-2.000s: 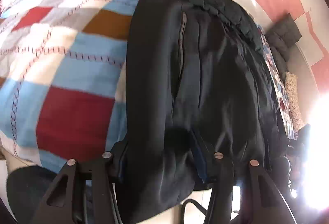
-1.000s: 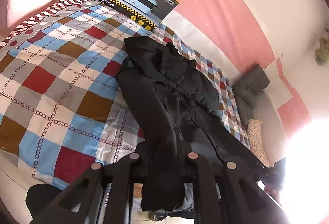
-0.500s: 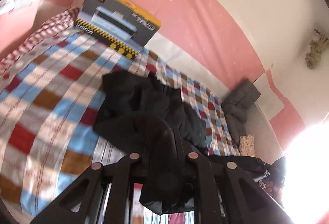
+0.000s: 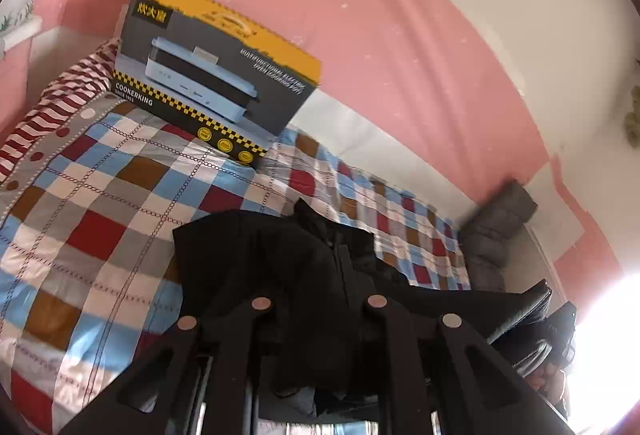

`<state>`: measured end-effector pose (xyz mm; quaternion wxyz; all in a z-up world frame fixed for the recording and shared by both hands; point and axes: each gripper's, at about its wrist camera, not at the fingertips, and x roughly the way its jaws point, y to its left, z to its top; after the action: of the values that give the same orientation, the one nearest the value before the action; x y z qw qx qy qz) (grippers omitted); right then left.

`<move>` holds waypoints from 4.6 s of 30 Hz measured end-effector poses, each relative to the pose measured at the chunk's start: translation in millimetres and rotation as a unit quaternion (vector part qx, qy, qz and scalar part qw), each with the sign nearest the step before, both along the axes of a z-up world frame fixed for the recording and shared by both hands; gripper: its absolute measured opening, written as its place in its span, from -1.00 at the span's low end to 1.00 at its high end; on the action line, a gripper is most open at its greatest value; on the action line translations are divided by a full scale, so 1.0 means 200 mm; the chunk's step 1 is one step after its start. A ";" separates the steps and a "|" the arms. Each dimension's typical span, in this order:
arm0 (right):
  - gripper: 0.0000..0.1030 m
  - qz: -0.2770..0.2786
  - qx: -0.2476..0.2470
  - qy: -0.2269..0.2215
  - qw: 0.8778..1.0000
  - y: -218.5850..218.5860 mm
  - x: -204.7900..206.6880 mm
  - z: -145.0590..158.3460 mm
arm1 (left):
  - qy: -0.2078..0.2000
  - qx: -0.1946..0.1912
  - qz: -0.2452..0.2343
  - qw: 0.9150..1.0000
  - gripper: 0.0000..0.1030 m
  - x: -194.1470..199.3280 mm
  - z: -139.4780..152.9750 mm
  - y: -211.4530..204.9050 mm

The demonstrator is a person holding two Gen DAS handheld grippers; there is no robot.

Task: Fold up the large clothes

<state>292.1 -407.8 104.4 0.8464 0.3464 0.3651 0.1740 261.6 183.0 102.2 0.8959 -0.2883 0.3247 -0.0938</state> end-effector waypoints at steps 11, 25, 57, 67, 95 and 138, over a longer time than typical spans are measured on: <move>-0.50 -0.020 -0.009 0.098 0.995 0.05 0.64 -0.41 | 0.086 0.014 0.028 0.996 -0.67 0.64 -0.50 0.04; 0.43 -0.010 0.011 0.057 0.998 0.05 0.80 -0.46 | 0.113 -0.050 0.006 0.992 0.08 0.81 -0.64 0.08; -0.69 -0.038 -0.282 0.079 0.955 0.19 1.05 -0.77 | 0.104 0.134 0.049 0.984 -0.40 1.07 -0.96 -0.03; -0.28 -0.040 -0.291 0.046 0.955 0.17 0.87 -0.59 | 0.119 0.158 0.065 0.978 -0.06 0.98 -0.81 0.01; 0.54 -0.027 -0.028 0.111 0.993 -0.14 0.05 -0.97 | 0.161 -0.071 0.060 0.983 0.79 0.07 -1.14 0.14; -0.24 -0.001 0.011 0.160 0.987 -0.14 -1.12 -0.73 | 0.161 -0.002 -0.032 0.986 -0.35 -1.13 -0.74 -0.11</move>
<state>68.9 -435.3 -41.2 0.7735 0.3799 0.4932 0.1193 34.7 160.2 -45.7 0.8276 -0.2910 0.4739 -0.0758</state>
